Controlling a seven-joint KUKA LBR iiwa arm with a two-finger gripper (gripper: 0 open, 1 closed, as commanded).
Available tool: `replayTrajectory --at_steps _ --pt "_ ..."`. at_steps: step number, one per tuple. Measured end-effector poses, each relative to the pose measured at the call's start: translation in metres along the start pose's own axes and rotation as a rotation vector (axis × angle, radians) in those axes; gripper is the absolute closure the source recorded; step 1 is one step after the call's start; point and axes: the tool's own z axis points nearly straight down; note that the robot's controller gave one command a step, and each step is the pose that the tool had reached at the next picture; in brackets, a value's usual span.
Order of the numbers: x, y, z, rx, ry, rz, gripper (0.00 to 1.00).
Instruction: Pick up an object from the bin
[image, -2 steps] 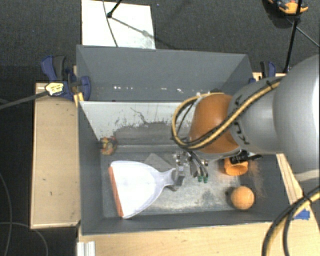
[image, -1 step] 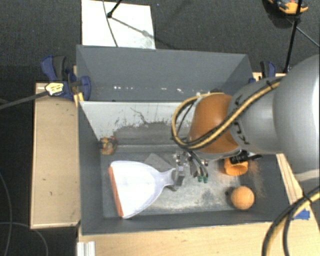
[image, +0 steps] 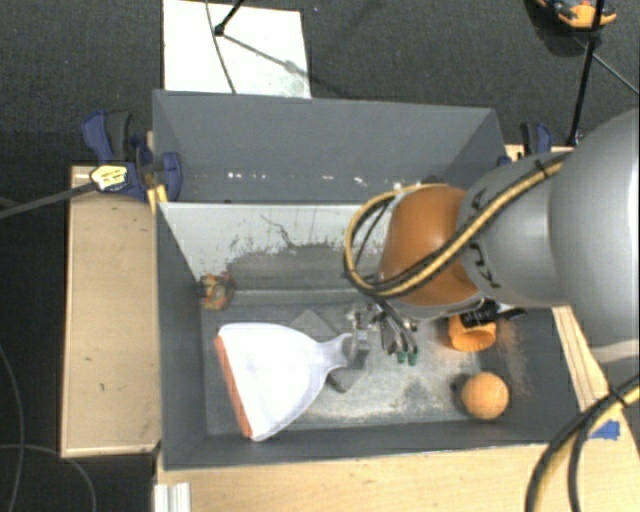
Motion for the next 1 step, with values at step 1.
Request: replayTrajectory --at_steps 1 --pt "0.0017 0.0003 -0.0075 0.001 0.016 -0.001 1.00"
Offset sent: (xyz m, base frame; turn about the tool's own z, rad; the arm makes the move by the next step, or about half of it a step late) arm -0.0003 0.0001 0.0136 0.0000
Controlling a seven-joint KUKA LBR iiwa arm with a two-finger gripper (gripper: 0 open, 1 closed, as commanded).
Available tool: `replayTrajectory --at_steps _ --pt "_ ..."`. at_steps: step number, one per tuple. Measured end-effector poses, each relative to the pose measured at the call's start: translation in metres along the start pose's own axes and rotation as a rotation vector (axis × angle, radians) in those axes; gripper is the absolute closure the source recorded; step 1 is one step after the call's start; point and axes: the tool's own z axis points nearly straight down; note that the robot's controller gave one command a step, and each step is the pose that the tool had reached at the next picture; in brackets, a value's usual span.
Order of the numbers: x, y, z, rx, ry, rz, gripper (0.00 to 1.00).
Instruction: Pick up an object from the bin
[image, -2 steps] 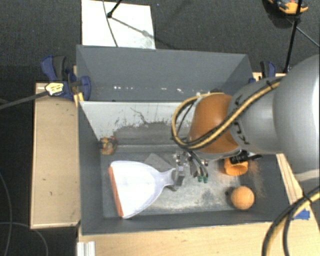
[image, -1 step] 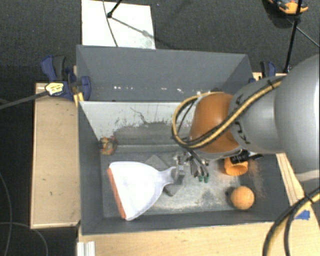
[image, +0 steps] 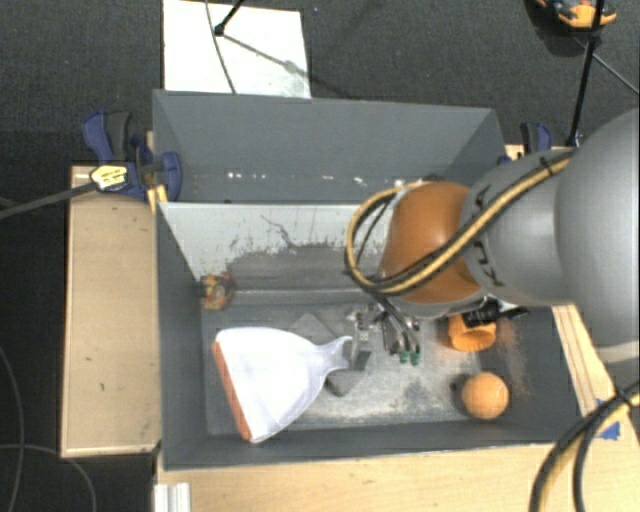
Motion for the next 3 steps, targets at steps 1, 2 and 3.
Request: replayTrajectory --at_steps 1,2,3 --pt "-0.001 0.000 -0.006 0.000 0.006 0.000 1.00" --pt "-0.001 0.000 -0.011 0.000 0.010 0.000 1.00" --pt "0.000 0.000 -0.025 0.001 0.013 0.000 1.00"
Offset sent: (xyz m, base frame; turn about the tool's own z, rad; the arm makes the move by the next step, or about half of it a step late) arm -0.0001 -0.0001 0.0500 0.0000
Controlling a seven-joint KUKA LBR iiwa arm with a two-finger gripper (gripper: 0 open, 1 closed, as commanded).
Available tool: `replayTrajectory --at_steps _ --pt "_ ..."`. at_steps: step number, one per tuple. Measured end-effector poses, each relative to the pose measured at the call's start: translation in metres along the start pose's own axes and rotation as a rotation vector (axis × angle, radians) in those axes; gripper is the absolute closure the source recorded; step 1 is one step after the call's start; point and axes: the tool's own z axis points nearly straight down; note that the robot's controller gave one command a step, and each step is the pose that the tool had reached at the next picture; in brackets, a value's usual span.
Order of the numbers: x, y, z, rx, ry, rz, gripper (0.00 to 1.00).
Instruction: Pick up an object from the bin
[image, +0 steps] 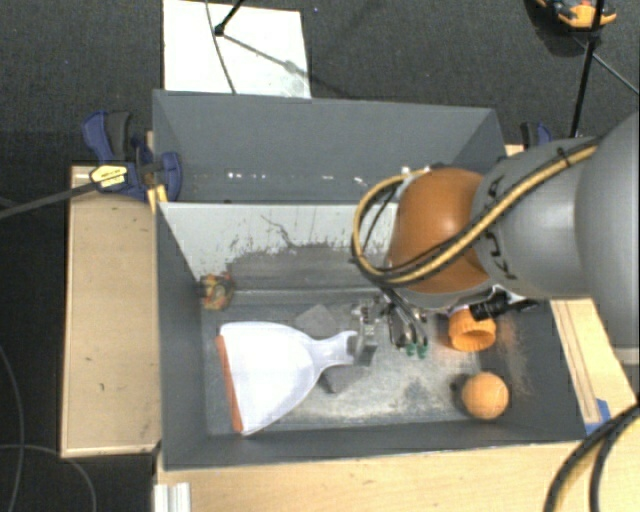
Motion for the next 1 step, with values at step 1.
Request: replayTrajectory --at_steps 1 --pt "-0.0008 0.0002 -0.0133 -0.001 -0.003 -0.001 1.00"
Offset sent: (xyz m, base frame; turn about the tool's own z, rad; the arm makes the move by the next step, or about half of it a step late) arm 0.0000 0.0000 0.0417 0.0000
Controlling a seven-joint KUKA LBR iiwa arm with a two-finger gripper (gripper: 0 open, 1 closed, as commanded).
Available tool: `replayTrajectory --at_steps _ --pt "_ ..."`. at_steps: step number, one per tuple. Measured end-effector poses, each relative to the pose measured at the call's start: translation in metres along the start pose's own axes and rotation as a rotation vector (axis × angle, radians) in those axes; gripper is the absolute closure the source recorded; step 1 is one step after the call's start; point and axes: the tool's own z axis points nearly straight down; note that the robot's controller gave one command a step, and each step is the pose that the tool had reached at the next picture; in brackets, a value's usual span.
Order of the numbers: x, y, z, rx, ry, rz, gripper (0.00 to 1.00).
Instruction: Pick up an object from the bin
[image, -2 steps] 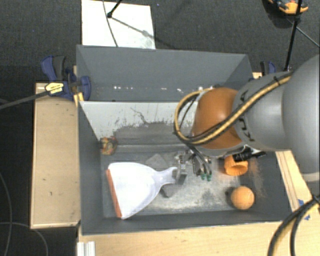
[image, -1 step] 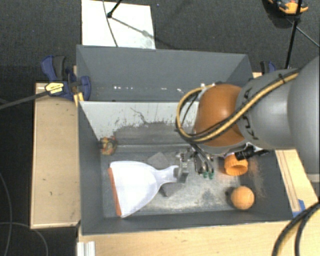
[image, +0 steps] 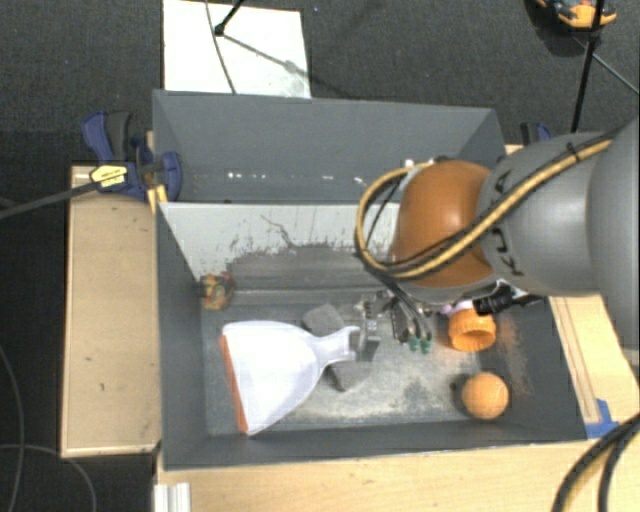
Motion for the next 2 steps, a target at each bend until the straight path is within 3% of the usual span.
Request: replayTrajectory --at_steps 2 --pt "-0.0002 -0.0001 -0.0177 0.000 -0.001 -0.001 1.00"
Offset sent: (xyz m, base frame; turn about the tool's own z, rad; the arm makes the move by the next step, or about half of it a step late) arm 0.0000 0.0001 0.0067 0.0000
